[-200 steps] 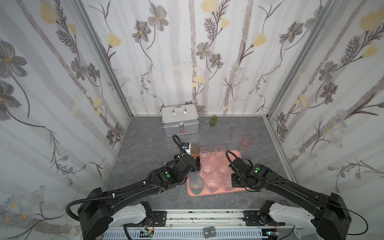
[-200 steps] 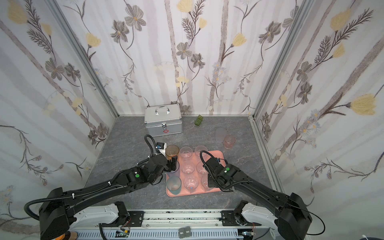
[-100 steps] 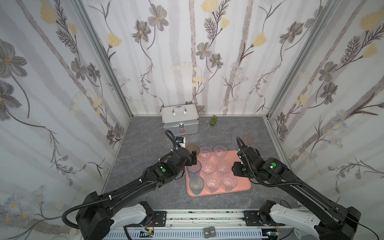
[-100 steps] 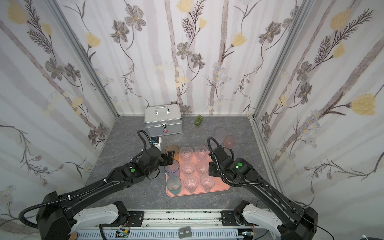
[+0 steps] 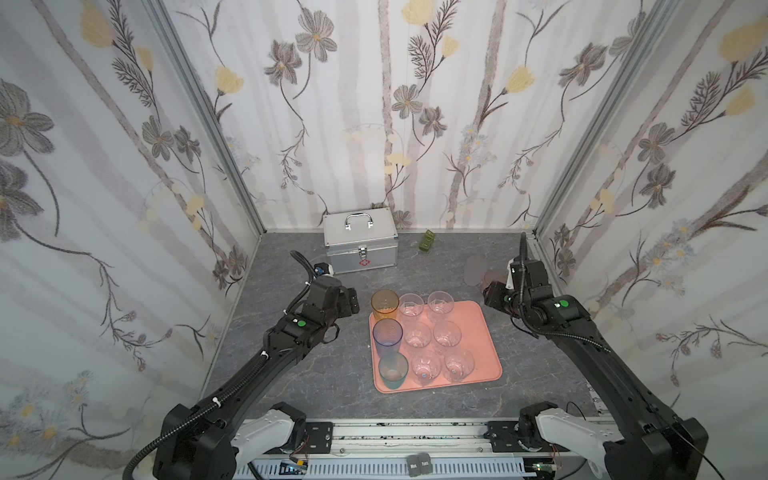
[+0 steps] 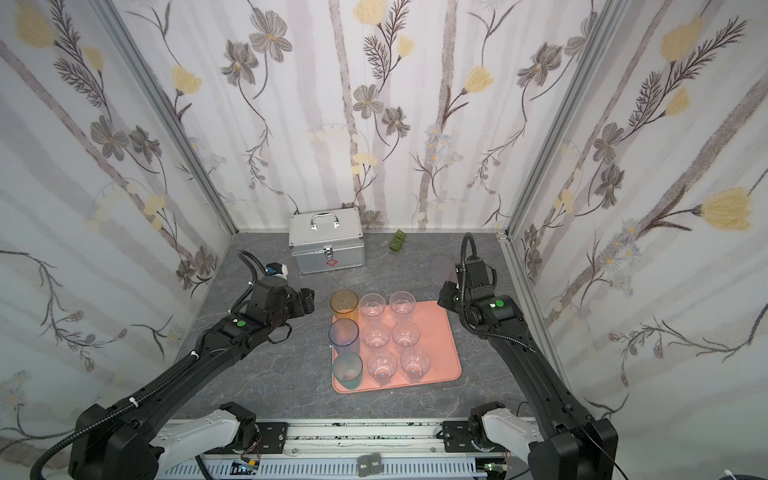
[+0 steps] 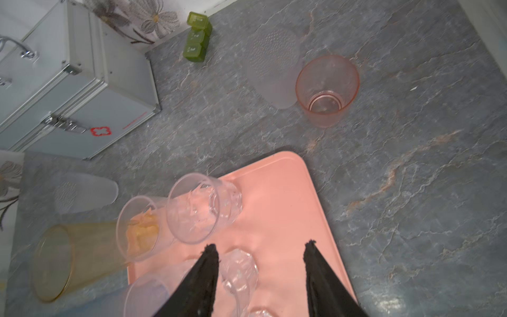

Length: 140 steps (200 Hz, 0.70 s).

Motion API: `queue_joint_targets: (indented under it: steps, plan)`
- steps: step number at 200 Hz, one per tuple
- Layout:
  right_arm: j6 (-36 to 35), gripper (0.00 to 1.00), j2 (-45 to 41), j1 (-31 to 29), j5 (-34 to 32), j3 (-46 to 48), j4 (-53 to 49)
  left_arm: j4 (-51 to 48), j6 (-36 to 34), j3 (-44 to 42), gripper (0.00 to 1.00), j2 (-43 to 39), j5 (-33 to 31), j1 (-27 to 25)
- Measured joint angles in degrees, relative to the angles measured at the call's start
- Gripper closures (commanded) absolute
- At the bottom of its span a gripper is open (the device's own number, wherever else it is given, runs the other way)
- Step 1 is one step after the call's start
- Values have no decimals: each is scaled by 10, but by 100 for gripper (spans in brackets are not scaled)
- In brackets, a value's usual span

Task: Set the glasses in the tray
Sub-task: 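Lower the clear glass onto the tray's near corner and open the right gripper, then reach the right gripper to the frosted glass near the wall and grasp it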

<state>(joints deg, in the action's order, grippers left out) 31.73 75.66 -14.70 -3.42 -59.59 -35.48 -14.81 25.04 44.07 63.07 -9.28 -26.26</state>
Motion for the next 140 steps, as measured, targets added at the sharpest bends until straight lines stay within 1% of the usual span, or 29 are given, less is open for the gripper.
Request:
queue_joint_targets:
  steps: [15, 29, 43, 67, 85, 112, 140]
  plan:
    - [-18, 49, 59, 17, -17, -33, 12, -4, 1, -4, 15, -3, -1, -6]
    - [-31, 50, 120, 20, -18, -73, 23, -4, 6, -4, 15, -6, -10, -24]
    - [-42, 50, 183, 19, -22, -118, 38, -6, 9, 3, 14, -5, -26, -54]
    - [-53, 50, 276, 17, -33, -186, 44, -5, 9, 34, 13, 9, -76, -115]
    - [-62, 50, 334, 14, -46, -236, 45, -4, 3, 58, 12, 31, -102, -146]
    - [-74, 52, 415, 6, -57, -311, 40, -3, -11, 85, 11, 70, -121, -158]
    - [-85, 58, 490, 5, -60, -384, 24, 1, -21, 104, 11, 108, -120, -161]
